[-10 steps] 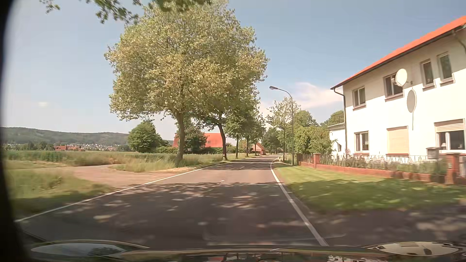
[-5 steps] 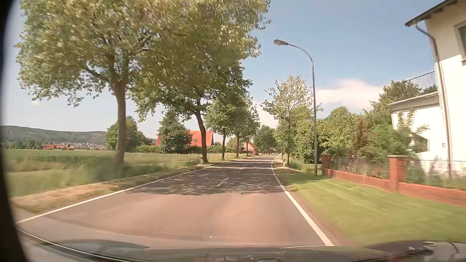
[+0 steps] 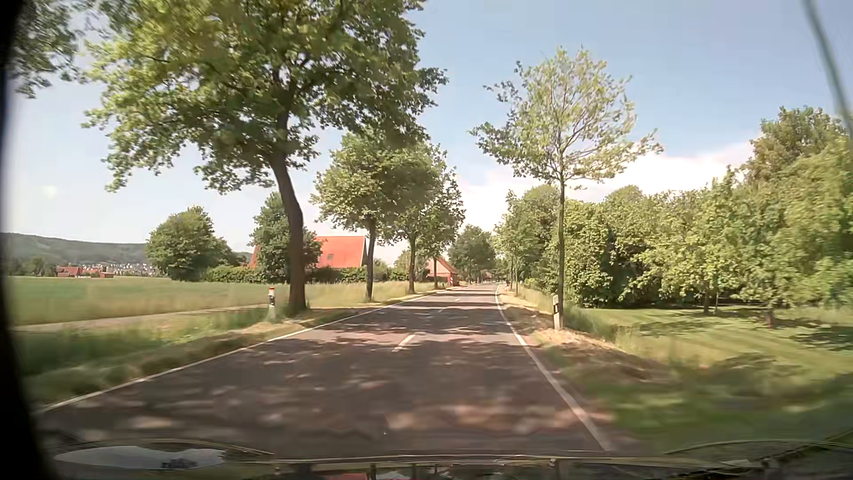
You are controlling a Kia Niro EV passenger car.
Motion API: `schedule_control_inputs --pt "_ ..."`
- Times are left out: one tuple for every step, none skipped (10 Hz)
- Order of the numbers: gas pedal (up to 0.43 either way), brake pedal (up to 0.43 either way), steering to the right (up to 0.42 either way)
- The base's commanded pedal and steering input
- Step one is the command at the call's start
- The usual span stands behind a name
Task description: Follow the waypoints while adhering to traffic rules and regulations
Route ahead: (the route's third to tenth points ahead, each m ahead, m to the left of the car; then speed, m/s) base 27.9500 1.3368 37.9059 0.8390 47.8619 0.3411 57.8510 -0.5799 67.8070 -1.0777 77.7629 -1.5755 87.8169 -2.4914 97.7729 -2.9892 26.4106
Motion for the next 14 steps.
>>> schedule_control_inputs --pt "0.280 0.000 0.013" --pt "0.268 0.000 0.013" --pt "0.268 0.000 0.012" --pt "0.268 0.000 0.011" --pt "0.268 0.000 0.011" --pt "0.268 0.000 0.011" --pt "0.268 0.000 0.011" --pt "0.268 0.000 0.011" --pt "0.280 0.000 0.011" --pt "0.280 0.000 0.012" --pt "0.280 0.000 0.011" --pt "0.280 0.000 0.011" --pt "0.280 0.000 0.009" --pt "0.280 0.000 0.007"
